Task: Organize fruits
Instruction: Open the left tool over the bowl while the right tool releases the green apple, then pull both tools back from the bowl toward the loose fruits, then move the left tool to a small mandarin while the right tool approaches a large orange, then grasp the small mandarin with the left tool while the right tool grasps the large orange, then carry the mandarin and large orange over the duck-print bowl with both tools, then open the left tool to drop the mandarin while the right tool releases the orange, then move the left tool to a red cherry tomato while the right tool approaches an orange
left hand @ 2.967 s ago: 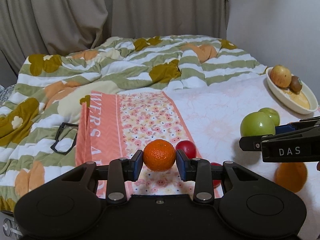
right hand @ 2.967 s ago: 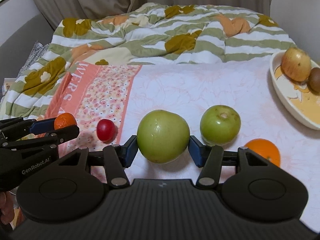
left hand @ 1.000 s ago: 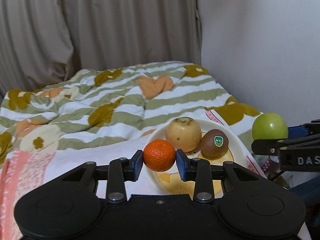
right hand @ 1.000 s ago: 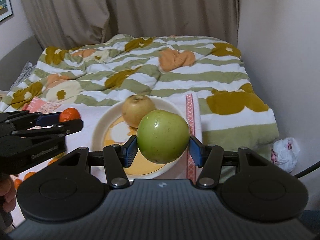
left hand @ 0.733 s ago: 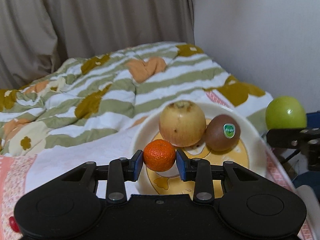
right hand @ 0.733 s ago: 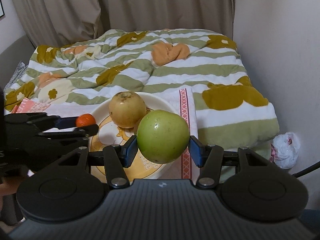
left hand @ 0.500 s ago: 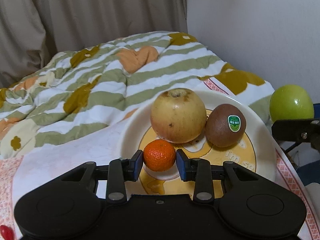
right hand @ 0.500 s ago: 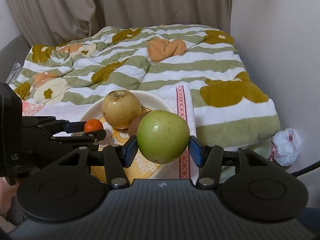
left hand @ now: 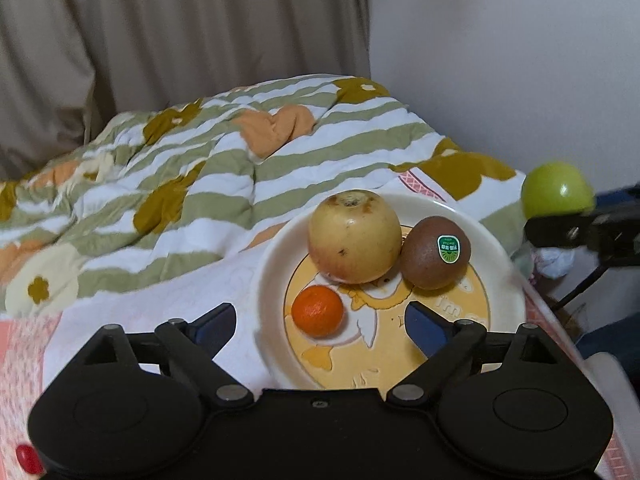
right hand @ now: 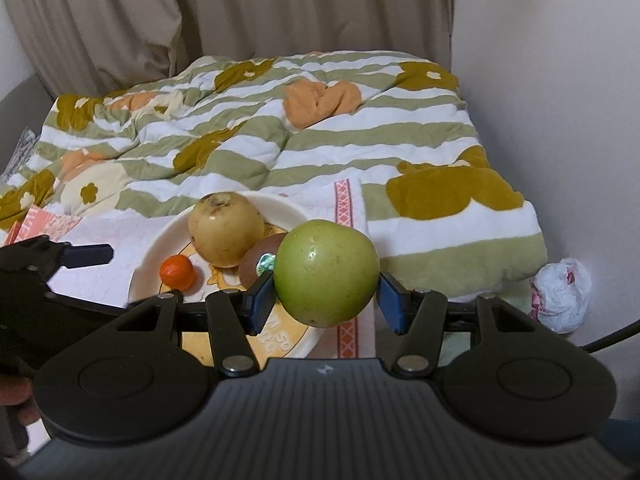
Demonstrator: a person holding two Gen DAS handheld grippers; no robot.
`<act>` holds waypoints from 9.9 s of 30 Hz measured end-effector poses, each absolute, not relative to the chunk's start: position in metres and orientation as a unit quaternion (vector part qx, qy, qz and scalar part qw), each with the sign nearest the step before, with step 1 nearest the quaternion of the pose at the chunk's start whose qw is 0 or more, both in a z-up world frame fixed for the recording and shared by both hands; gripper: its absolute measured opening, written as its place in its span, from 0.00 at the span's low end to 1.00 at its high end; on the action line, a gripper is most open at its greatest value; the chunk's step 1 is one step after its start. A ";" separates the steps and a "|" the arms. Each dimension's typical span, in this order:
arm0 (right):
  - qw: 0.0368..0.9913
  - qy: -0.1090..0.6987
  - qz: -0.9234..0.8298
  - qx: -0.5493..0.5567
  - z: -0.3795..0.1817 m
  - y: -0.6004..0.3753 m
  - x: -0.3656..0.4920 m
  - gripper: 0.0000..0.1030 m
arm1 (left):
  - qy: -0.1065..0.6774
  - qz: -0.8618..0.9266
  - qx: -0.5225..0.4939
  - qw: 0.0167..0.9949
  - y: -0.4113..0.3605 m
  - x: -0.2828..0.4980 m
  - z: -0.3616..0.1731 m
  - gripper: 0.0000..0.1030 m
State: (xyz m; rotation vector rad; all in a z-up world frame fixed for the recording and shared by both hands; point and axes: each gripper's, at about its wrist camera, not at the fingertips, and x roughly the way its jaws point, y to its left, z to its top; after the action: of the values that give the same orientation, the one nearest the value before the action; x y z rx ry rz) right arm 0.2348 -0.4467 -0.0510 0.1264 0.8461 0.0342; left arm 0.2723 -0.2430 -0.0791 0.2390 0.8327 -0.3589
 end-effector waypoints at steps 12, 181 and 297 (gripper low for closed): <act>0.889 0.453 0.065 0.025 -0.086 -0.399 0.250 0.68 | 0.408 -0.137 0.062 0.901 -0.203 0.241 -0.053 0.94; 0.900 0.377 0.219 -0.026 -0.094 -0.139 0.107 0.73 | 0.371 -0.168 0.102 0.907 0.017 0.083 -0.096 0.38; 0.933 0.341 0.110 -0.017 -0.002 -0.403 0.150 1.00 | 0.309 -0.049 0.038 0.949 -0.180 0.097 0.018 0.97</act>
State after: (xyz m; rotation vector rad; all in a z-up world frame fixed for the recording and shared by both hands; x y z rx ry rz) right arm 0.1501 -0.4032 -0.0024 -0.0354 0.6984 0.2254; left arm 0.0971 -0.1800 0.0176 0.0783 0.6288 -0.1003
